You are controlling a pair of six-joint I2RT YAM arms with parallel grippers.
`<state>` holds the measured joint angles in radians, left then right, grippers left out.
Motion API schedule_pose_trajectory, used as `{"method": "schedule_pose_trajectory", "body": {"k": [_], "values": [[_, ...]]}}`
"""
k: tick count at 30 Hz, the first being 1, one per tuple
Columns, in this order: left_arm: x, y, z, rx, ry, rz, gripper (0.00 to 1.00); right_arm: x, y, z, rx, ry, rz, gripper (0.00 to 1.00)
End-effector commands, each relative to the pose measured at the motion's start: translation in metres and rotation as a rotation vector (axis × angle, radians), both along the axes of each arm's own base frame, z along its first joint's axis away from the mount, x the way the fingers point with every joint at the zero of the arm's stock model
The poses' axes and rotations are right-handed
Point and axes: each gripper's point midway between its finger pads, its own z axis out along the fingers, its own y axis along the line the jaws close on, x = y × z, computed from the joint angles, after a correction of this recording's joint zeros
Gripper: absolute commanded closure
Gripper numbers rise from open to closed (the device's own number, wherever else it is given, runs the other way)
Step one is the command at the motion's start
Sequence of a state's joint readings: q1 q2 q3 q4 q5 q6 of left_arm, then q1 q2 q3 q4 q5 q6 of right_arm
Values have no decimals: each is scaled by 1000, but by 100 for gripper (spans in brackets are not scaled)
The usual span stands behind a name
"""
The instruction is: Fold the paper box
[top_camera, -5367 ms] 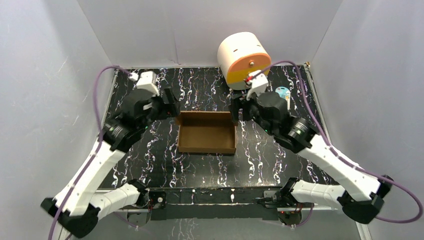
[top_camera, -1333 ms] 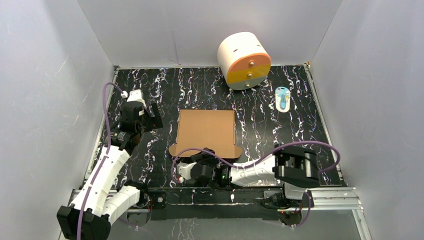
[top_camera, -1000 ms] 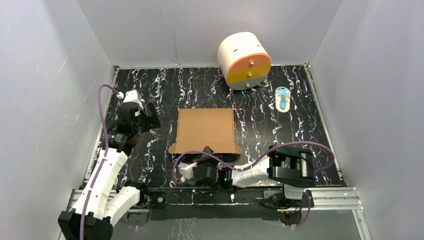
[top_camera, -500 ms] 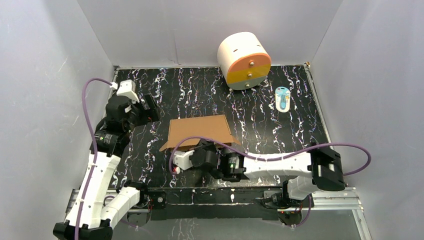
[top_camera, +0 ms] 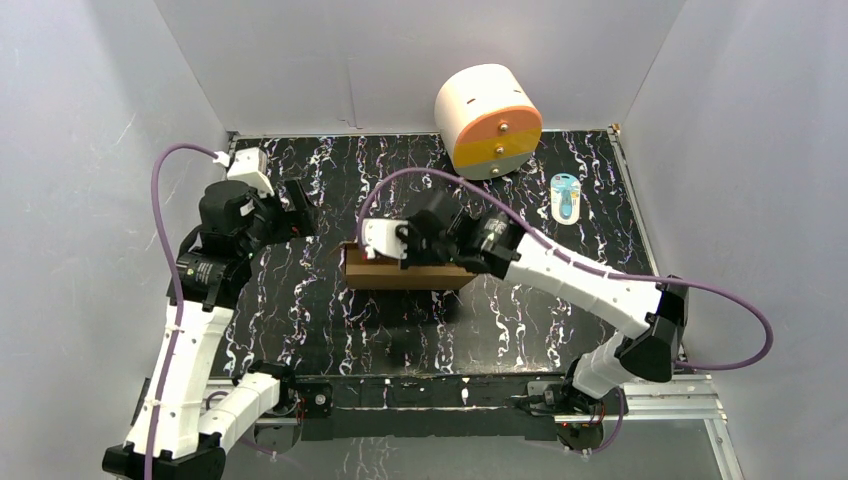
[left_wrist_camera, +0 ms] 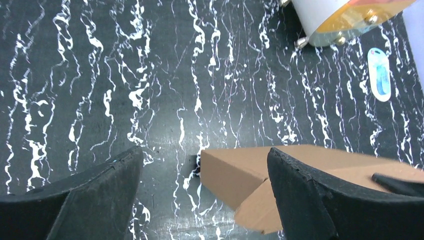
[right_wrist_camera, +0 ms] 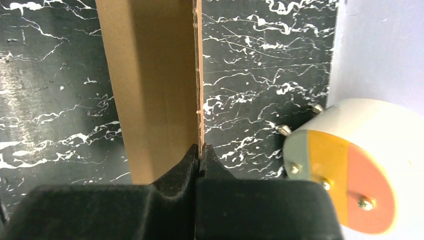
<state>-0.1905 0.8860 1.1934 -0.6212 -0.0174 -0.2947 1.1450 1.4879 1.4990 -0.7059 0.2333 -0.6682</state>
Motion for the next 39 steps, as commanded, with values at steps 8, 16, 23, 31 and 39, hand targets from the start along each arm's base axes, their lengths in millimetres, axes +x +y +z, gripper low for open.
{"method": "schedule_pose_trajectory", "body": {"k": [8, 16, 23, 31, 39], "values": [[-4, -10, -39, -22, 88, -54, 9, 8, 5, -23, -23, 330, 134, 100], [-7, -8, -45, -1, 84, -62, 9, 30, 18, -37, -63, 369, 106, 96], [-11, -10, -49, 14, 87, -91, 9, 35, 20, -20, -14, 347, 63, 74], [-11, -14, -51, 29, 95, -130, 9, 43, 7, 19, 127, 258, -81, 46], [-12, -11, -60, 51, 140, -130, 10, 52, -33, 46, 337, 155, -313, 30]]}}
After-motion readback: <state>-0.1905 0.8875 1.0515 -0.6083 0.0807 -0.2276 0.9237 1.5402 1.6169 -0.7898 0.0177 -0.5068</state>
